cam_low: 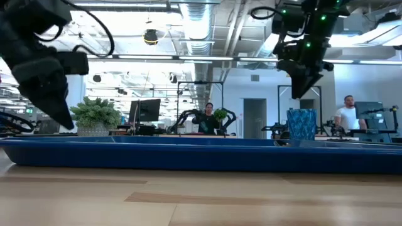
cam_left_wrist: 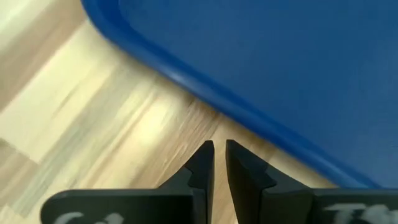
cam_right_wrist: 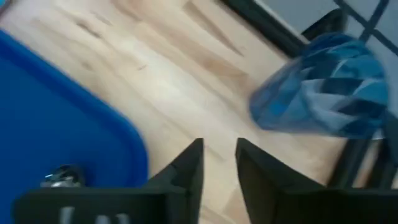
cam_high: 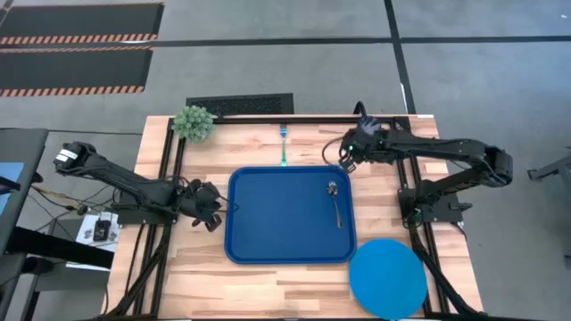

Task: Pick and place plate/cup/fork/spoon on tray
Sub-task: Put the blue cup on the blue tray

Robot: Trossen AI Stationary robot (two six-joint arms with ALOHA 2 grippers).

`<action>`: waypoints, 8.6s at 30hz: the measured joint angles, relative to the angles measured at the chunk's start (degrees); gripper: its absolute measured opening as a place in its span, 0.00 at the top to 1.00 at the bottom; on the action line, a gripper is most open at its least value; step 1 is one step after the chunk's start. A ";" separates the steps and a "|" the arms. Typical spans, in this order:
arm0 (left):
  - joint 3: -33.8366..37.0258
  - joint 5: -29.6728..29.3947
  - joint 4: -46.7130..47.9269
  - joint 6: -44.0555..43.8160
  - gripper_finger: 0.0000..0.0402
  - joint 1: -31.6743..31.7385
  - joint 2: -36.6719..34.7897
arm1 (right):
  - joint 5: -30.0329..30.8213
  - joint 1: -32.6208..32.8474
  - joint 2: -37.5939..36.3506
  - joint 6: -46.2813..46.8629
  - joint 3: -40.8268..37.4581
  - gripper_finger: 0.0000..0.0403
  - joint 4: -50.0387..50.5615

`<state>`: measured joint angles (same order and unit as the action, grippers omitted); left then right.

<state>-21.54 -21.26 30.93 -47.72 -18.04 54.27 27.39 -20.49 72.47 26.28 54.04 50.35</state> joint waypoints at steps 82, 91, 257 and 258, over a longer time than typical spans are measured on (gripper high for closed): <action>8.66 -12.65 -12.43 6.75 1.00 -3.87 -20.64 | -18.95 22.17 51.29 -35.44 54.70 0.92 2.09; 8.66 -12.67 -12.43 6.75 1.00 -3.87 -20.64 | -21.66 22.17 51.63 -35.71 54.75 0.96 1.46; -29.42 10.36 0.61 33.83 1.00 20.96 22.94 | -9.79 23.89 5.84 -25.22 -18.69 0.96 -73.22; -29.64 10.60 0.82 33.83 1.00 21.04 22.90 | -9.80 23.89 5.84 -25.22 -18.69 0.96 -73.23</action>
<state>-51.18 -10.66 31.75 -13.89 3.00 77.17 17.59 3.40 78.30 1.07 35.35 -22.88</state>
